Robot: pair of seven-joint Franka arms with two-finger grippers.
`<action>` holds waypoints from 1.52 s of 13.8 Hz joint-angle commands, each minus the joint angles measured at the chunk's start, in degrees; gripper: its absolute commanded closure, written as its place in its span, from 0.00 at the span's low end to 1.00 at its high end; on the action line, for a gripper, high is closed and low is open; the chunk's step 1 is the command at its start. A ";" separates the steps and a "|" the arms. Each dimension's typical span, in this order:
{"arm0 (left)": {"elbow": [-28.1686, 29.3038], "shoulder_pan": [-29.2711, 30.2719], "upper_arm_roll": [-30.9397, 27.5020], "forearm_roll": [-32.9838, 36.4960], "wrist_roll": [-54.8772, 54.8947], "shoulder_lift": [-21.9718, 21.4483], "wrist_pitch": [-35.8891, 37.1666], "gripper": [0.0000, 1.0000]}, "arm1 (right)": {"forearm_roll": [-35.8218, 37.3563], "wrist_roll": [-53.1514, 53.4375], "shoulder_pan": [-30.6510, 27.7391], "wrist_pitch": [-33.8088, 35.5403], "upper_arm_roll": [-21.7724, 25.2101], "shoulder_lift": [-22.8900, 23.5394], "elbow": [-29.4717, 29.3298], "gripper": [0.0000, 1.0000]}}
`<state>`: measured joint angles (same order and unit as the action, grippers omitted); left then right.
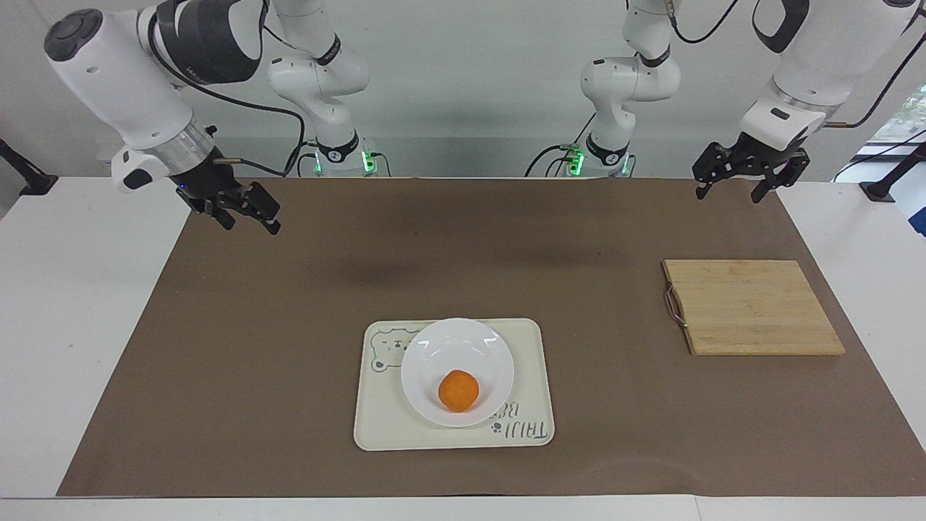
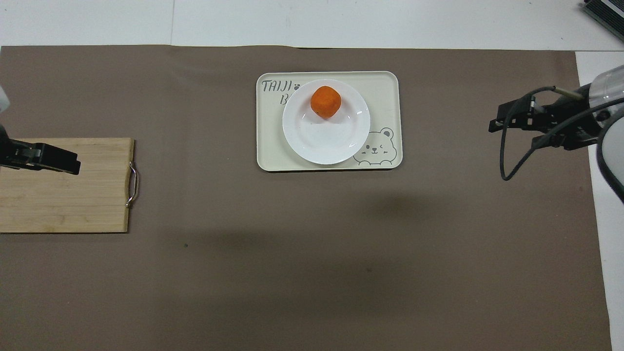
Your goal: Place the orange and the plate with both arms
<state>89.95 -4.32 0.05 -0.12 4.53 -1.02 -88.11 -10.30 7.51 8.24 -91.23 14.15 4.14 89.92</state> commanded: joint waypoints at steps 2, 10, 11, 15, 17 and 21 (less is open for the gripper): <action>-0.30 0.36 0.21 -0.23 -0.13 -0.22 0.13 0.00 | 4.23 -5.56 -2.52 3.07 -0.44 -4.92 3.60 0.00; -0.30 0.45 0.12 -0.23 -0.13 -0.22 0.13 0.00 | 9.60 -10.41 -3.32 3.69 -1.32 -9.41 1.33 0.00; -0.30 0.36 0.12 -0.23 -0.13 -0.22 0.13 0.00 | 9.69 -10.41 -2.88 3.69 -1.41 -9.33 0.18 0.00; -0.30 0.45 0.12 -0.23 -0.13 -0.22 0.13 0.00 | 11.01 -7.61 -1.65 6.85 -1.58 -9.67 -1.59 0.00; -0.30 0.36 0.12 -0.23 -0.13 -0.22 0.13 0.00 | 11.18 -7.33 -1.73 6.69 -2.02 -12.48 1.73 0.00; -0.30 0.36 0.12 -0.23 -0.13 -0.22 0.13 0.00 | 11.27 -7.60 -1.30 8.62 -2.11 -12.49 1.49 0.00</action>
<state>89.95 -4.31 0.05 -0.12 4.53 -1.02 -88.11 -0.59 -1.02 6.46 -82.81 12.53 -6.88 89.63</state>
